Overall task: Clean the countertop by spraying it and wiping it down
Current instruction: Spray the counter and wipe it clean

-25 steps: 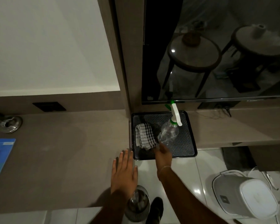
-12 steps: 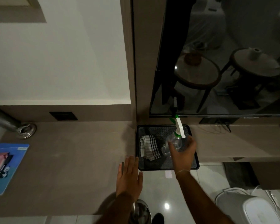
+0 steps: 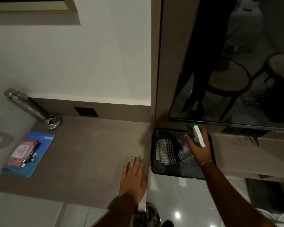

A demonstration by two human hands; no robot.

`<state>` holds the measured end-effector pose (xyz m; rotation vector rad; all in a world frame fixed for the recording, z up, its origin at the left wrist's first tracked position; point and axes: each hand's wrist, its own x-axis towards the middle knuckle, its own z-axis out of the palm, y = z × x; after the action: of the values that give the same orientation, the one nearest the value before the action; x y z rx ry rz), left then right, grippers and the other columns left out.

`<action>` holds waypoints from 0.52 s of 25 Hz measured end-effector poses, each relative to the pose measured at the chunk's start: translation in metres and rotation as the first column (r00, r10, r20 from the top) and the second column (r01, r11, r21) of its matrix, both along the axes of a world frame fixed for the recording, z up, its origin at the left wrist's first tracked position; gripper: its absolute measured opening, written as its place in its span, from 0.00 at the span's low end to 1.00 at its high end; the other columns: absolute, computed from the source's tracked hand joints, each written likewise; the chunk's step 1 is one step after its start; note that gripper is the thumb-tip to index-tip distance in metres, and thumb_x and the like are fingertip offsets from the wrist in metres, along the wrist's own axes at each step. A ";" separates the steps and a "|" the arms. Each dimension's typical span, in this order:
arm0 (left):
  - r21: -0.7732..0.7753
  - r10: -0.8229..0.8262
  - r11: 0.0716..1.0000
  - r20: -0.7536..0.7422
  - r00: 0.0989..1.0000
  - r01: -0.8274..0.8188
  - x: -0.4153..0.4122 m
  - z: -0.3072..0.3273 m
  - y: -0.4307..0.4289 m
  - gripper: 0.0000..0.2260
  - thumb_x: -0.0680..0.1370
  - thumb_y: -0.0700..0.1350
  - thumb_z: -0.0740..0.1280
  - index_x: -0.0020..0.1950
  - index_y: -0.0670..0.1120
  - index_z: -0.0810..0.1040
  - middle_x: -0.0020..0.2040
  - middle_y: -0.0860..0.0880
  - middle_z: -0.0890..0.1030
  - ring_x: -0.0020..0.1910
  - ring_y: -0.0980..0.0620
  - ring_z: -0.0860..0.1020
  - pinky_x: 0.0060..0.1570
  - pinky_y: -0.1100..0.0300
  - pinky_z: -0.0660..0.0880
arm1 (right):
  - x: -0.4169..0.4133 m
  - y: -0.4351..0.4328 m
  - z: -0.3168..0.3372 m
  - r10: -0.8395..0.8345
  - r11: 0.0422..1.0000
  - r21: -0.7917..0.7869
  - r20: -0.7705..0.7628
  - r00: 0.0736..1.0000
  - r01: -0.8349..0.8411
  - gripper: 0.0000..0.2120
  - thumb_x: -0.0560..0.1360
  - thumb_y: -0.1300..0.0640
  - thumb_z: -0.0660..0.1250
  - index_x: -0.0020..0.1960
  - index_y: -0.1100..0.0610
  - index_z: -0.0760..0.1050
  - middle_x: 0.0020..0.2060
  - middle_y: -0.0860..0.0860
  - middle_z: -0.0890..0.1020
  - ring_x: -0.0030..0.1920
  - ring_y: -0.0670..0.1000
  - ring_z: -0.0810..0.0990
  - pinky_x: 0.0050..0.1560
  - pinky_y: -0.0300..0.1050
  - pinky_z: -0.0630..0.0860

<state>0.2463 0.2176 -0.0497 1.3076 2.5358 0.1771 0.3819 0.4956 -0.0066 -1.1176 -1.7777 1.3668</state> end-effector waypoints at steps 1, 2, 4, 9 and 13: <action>-0.012 0.008 1.000 -0.010 1.000 -0.008 -0.001 0.001 -0.003 0.28 0.82 0.61 0.39 0.78 0.58 0.31 0.83 0.54 0.38 0.81 0.52 0.34 0.70 0.57 0.20 | 0.001 0.000 0.000 0.007 1.000 0.015 0.025 1.000 -0.008 0.23 0.77 0.57 0.77 0.68 0.46 0.73 0.52 0.42 0.83 0.51 0.37 0.82 0.53 0.27 0.78; -0.021 0.016 1.000 -0.014 1.000 -0.016 -0.003 0.001 -0.005 0.27 0.82 0.61 0.38 0.78 0.58 0.31 0.82 0.54 0.38 0.81 0.52 0.34 0.70 0.57 0.20 | 0.002 0.001 -0.003 0.016 0.999 0.045 0.020 1.000 -0.017 0.21 0.77 0.54 0.76 0.66 0.47 0.73 0.50 0.45 0.83 0.48 0.36 0.81 0.50 0.26 0.77; -0.039 0.038 0.999 -0.017 0.999 -0.039 -0.005 0.003 -0.012 0.28 0.82 0.62 0.38 0.78 0.58 0.31 0.82 0.54 0.38 0.81 0.52 0.34 0.73 0.54 0.23 | 0.002 0.004 0.000 0.015 0.995 0.101 -0.007 1.000 -0.014 0.16 0.76 0.51 0.74 0.62 0.49 0.75 0.43 0.55 0.81 0.41 0.43 0.81 0.46 0.35 0.78; -0.055 0.095 0.994 -0.025 0.995 -0.096 -0.010 0.009 -0.023 0.28 0.81 0.62 0.38 0.79 0.57 0.31 0.82 0.54 0.36 0.81 0.51 0.34 0.76 0.48 0.32 | 0.008 -0.002 0.017 -0.018 0.988 0.150 -0.029 0.999 0.022 0.10 0.83 0.60 0.68 0.52 0.44 0.74 0.56 0.64 0.79 0.58 0.65 0.80 0.62 0.57 0.76; -0.029 0.153 0.988 -0.018 0.988 -0.153 -0.021 0.017 -0.035 0.29 0.81 0.62 0.37 0.81 0.56 0.34 0.81 0.54 0.35 0.80 0.51 0.33 0.76 0.49 0.32 | 0.020 -0.031 0.048 0.068 0.979 0.196 -0.016 0.998 -0.063 0.21 0.83 0.48 0.66 0.72 0.55 0.75 0.62 0.42 0.83 0.64 0.40 0.80 0.68 0.38 0.76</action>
<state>0.2253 0.1823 -0.0327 1.1075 2.6418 0.1594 0.4020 0.4642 0.0417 -0.9426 -1.9010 1.2070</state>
